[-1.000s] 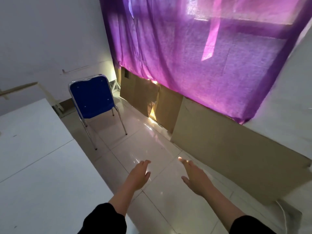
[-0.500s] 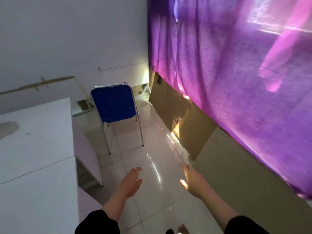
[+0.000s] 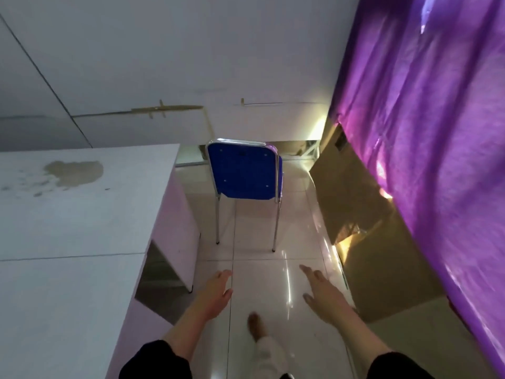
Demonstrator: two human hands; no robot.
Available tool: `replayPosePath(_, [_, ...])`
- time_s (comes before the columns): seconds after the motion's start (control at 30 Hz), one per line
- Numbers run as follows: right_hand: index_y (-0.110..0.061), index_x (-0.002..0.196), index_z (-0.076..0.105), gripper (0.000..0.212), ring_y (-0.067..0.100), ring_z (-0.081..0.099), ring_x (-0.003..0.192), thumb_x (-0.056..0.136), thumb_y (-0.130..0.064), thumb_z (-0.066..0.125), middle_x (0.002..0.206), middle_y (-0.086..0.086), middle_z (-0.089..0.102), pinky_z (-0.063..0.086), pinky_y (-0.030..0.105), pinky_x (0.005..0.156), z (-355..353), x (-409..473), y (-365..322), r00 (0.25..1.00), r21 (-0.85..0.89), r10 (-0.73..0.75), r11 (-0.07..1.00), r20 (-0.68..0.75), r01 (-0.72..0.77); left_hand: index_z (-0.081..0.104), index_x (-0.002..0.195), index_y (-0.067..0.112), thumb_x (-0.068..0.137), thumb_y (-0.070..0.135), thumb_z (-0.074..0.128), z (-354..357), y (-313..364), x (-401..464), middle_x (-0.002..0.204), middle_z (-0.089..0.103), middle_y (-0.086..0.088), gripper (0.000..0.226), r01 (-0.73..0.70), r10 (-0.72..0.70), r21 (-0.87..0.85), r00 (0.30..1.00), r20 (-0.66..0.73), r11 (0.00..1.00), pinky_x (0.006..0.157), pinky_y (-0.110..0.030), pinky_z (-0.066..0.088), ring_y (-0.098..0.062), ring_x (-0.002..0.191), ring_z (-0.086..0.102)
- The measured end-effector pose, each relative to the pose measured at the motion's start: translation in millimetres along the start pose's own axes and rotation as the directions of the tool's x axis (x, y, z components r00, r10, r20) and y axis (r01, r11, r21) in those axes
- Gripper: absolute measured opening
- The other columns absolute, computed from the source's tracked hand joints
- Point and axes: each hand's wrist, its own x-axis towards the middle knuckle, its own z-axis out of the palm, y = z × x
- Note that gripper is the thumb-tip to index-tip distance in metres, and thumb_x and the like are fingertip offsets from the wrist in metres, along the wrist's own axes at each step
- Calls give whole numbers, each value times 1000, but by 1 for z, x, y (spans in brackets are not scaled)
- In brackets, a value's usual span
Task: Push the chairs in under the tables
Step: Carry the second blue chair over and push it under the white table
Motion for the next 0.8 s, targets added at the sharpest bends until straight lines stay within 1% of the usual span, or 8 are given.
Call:
replayPosePath(0.17, [-32,147,12,67,19,60,105,93,-26,52,142,2,38,50,33,89,-42,98,-8,995,10,-94,995,-16,94,33,140,9,94,15,48,-47,-7,88,138,46,-13,48,78,-78,3,995,-61,997,103,-29,37,-25,121,49])
replayPosePath(0.3, [-31,145,16,69,18,57,107,90,-26,58,136,3,43,51,34,89,-102,185,-14,993,8,-86,996,-85,87,26,145,12,94,19,50,-107,14,165,138,44,-8,57,33,-23,77,991,-133,996,101,-29,39,-22,117,51])
replayPosePath(0.4, [-27,143,22,66,18,52,113,89,-23,59,135,4,43,49,31,91,-141,244,-28,980,41,-71,996,-186,80,22,146,13,90,19,58,-157,25,227,145,34,-10,67,-5,24,86,974,-226,996,99,-32,42,-25,122,48])
replayPosePath(0.5, [-24,144,25,67,17,47,118,87,-19,61,138,2,40,43,27,91,-160,287,-41,965,86,-94,989,-243,118,13,149,16,82,21,70,-193,31,273,156,16,-12,88,-21,48,91,951,-305,996,111,-40,33,-28,139,29])
replayPosePath(0.6, [-26,144,25,72,16,39,126,84,-20,64,144,0,34,41,29,98,-167,333,-46,960,111,-130,981,-247,161,8,150,21,77,29,75,-216,32,317,158,7,-10,100,-20,94,237,948,-305,971,114,-46,29,-28,144,16])
replayPosePath(0.7, [-30,144,22,77,18,31,133,82,-20,66,149,-1,28,41,35,103,-173,372,-55,941,94,-192,970,-278,226,13,149,19,74,30,75,-233,28,354,156,15,-10,98,-29,128,303,941,-313,953,110,-51,34,-30,144,16])
replayPosePath(0.73, [-30,146,19,80,21,23,139,83,-23,67,153,0,21,37,39,108,-175,384,-58,938,51,-220,969,-267,241,17,148,18,73,32,76,-237,25,365,154,19,-11,96,-27,131,309,937,-322,951,109,-53,34,-32,143,18])
replayPosePath(0.8, [-30,149,10,85,24,2,145,85,-28,67,158,1,6,19,44,117,-182,423,-61,942,-35,-268,963,-203,267,20,147,17,74,36,75,-247,19,395,153,20,-12,93,25,77,305,944,-320,952,114,-54,26,-33,144,13])
